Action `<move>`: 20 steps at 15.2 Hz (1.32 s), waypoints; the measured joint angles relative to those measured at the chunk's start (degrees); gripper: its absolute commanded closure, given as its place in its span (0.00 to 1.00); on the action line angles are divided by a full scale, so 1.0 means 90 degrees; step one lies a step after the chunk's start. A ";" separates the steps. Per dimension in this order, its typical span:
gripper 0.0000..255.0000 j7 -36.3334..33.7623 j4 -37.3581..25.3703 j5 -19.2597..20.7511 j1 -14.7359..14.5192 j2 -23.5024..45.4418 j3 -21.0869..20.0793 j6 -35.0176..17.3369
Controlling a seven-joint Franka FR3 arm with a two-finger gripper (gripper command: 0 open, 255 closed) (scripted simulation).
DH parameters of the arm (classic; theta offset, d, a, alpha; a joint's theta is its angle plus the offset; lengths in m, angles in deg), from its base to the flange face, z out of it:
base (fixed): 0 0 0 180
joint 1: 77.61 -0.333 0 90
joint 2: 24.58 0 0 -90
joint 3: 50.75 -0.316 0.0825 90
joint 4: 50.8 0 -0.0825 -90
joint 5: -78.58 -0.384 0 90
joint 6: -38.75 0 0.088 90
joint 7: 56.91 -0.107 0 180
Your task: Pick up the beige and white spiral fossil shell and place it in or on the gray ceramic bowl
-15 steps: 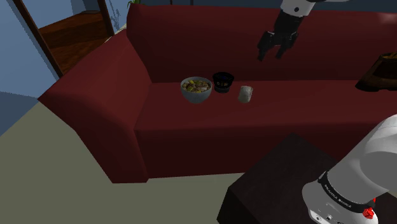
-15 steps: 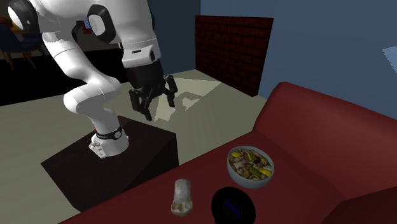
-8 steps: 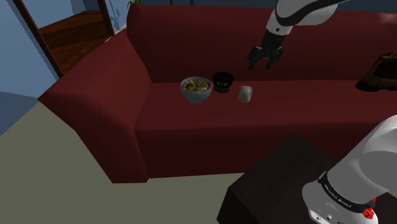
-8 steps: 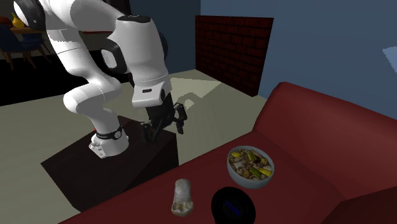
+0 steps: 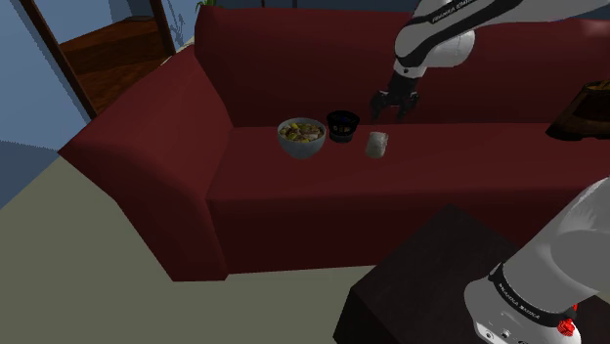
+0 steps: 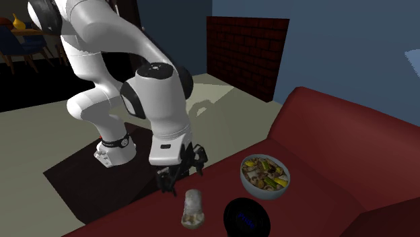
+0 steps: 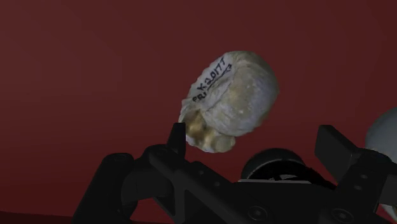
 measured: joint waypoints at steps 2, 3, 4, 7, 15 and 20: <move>0.00 0.0114 -0.0289 -0.0221 0.0051 0.0524 0.0050 -0.0149; 0.00 0.0180 -0.0388 -0.0338 0.0087 0.0775 0.0067 -0.0256; 0.00 0.0254 -0.0510 -0.0447 0.0135 0.1008 0.0084 -0.0318; 0.00 0.0322 -0.0667 -0.0616 0.0184 0.1369 0.0071 -0.0461; 0.00 0.0477 -0.0620 -0.0851 0.0222 0.1804 -0.0011 -0.0914; 1.00 0.0482 -0.0622 -0.0857 0.0224 0.1815 -0.0014 -0.0924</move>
